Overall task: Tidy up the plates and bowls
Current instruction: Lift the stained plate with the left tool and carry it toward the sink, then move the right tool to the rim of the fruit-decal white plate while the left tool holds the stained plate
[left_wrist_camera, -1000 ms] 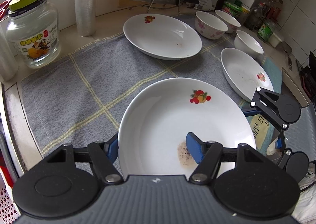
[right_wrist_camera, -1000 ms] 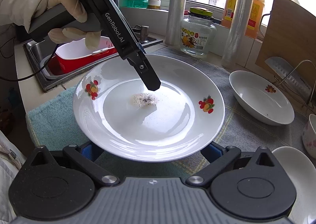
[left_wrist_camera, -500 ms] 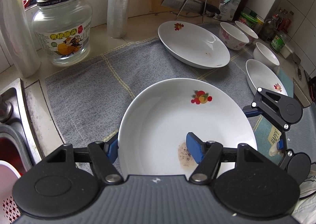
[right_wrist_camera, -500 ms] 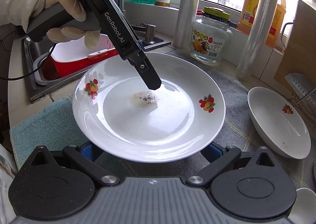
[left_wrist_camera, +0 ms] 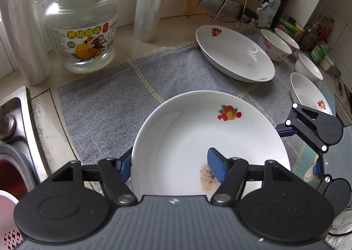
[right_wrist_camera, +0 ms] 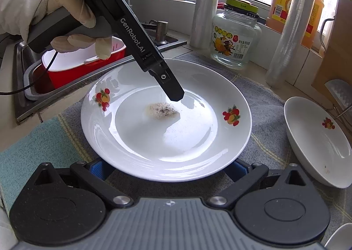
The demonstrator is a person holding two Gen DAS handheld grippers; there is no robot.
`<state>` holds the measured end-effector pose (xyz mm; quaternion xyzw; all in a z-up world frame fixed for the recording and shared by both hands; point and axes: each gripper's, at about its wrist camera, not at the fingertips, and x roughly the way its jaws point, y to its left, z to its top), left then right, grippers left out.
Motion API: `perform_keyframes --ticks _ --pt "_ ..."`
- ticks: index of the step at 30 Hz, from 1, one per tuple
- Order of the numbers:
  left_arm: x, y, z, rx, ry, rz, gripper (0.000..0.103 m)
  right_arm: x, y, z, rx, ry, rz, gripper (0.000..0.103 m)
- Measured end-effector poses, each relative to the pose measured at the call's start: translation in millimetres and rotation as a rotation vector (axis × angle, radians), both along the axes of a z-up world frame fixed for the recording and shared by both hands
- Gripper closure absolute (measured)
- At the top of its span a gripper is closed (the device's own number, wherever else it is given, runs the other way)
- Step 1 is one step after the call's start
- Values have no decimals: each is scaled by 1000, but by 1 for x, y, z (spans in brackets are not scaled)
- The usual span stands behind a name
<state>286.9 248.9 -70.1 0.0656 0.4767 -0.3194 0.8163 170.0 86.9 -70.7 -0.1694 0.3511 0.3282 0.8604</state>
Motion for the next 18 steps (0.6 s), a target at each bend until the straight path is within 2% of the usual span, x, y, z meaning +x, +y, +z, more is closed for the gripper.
perform_keyframes --ticks 6,10,12,14,16,18 --pt "-1 3 -6 -11 -11 19 35 2 1 -3 3 16 -15 0" --pt "-10 2 0 -2 -85 37 33 -2 2 -1 -13 9 -16 0" --pt "-18 2 8 11 -132 54 28 -5 2 1 -30 -7 -21 0" --pt "-30 3 17 16 -188 72 15 -11 -2 7 -40 -17 -30 0" --pt "-42 2 27 23 -233 93 10 -18 -9 15 -43 -23 -56 0" --pt "-55 -2 35 48 -278 125 10 -24 -17 23 -47 -24 -106 0"
